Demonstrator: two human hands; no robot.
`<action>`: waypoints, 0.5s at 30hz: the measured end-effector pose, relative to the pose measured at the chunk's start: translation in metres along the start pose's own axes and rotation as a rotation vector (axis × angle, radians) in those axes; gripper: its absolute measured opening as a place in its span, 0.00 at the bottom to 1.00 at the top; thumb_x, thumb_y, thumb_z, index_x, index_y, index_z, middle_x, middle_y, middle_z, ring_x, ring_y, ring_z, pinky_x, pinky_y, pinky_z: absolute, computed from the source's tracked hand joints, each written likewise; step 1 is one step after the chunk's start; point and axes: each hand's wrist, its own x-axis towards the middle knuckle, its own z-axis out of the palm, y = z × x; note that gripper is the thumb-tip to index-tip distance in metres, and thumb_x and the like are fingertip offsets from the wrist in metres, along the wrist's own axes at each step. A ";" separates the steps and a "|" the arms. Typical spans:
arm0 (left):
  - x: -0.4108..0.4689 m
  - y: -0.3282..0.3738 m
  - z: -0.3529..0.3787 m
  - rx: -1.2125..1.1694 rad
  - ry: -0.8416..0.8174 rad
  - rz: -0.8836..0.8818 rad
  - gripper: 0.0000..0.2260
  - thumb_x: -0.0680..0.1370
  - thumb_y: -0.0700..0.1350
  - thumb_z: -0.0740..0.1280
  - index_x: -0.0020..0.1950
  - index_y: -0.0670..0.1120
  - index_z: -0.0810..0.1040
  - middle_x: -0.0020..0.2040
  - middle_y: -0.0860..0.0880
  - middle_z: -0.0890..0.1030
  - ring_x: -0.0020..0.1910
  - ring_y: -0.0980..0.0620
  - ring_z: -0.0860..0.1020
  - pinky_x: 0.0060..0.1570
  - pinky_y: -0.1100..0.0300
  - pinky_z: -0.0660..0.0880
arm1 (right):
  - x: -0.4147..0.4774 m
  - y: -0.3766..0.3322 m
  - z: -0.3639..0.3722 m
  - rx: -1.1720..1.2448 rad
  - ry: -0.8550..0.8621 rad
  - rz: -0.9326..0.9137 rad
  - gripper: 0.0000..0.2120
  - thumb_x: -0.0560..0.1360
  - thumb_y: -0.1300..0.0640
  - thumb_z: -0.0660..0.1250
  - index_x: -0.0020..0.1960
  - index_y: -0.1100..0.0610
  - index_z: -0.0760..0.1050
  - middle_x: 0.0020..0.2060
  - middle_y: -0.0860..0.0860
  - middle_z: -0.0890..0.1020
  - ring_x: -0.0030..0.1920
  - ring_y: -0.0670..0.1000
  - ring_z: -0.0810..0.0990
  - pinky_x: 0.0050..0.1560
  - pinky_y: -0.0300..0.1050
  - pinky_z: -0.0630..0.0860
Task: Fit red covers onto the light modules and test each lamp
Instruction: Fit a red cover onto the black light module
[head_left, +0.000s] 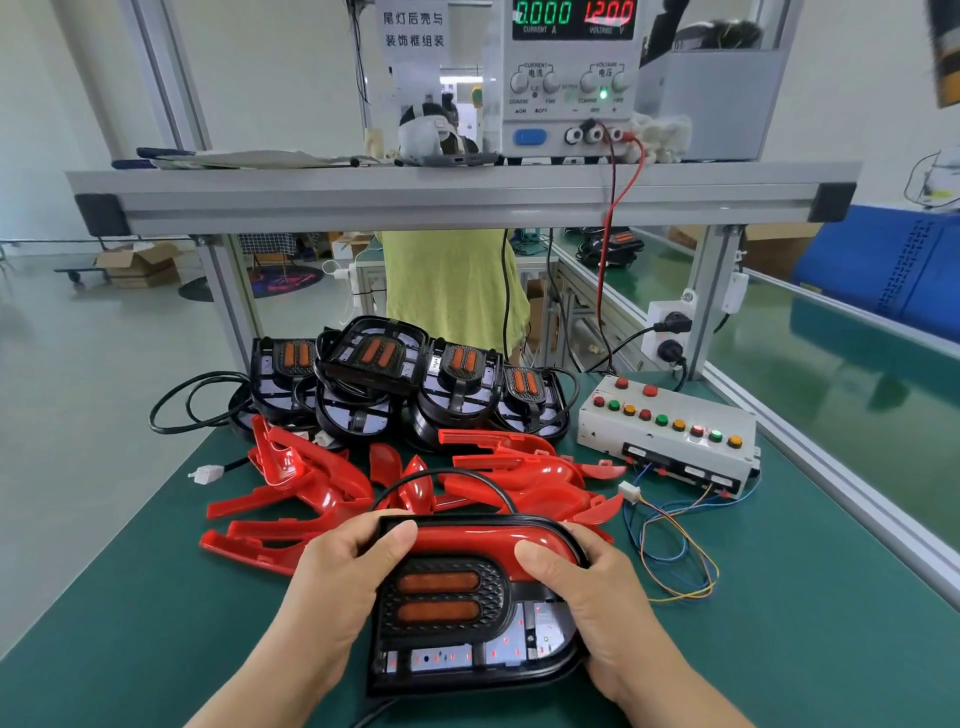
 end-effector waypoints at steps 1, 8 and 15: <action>0.001 0.000 -0.002 0.029 -0.018 -0.002 0.08 0.79 0.45 0.67 0.49 0.53 0.86 0.48 0.46 0.87 0.48 0.48 0.85 0.41 0.63 0.81 | 0.000 0.000 0.000 -0.002 0.003 -0.004 0.24 0.53 0.48 0.83 0.48 0.51 0.85 0.47 0.59 0.87 0.48 0.62 0.86 0.51 0.55 0.82; 0.014 0.019 -0.015 0.235 0.031 0.044 0.17 0.67 0.67 0.67 0.49 0.62 0.84 0.50 0.65 0.84 0.52 0.67 0.79 0.54 0.60 0.73 | -0.002 0.004 0.001 0.010 0.009 0.004 0.26 0.57 0.48 0.84 0.52 0.57 0.83 0.50 0.60 0.86 0.51 0.62 0.85 0.52 0.52 0.82; 0.040 0.057 0.001 0.540 0.067 0.270 0.04 0.77 0.59 0.66 0.47 0.63 0.79 0.44 0.76 0.78 0.47 0.77 0.75 0.45 0.71 0.68 | -0.003 0.001 0.000 0.090 -0.041 0.042 0.16 0.61 0.55 0.79 0.48 0.55 0.85 0.50 0.61 0.86 0.49 0.61 0.86 0.46 0.47 0.82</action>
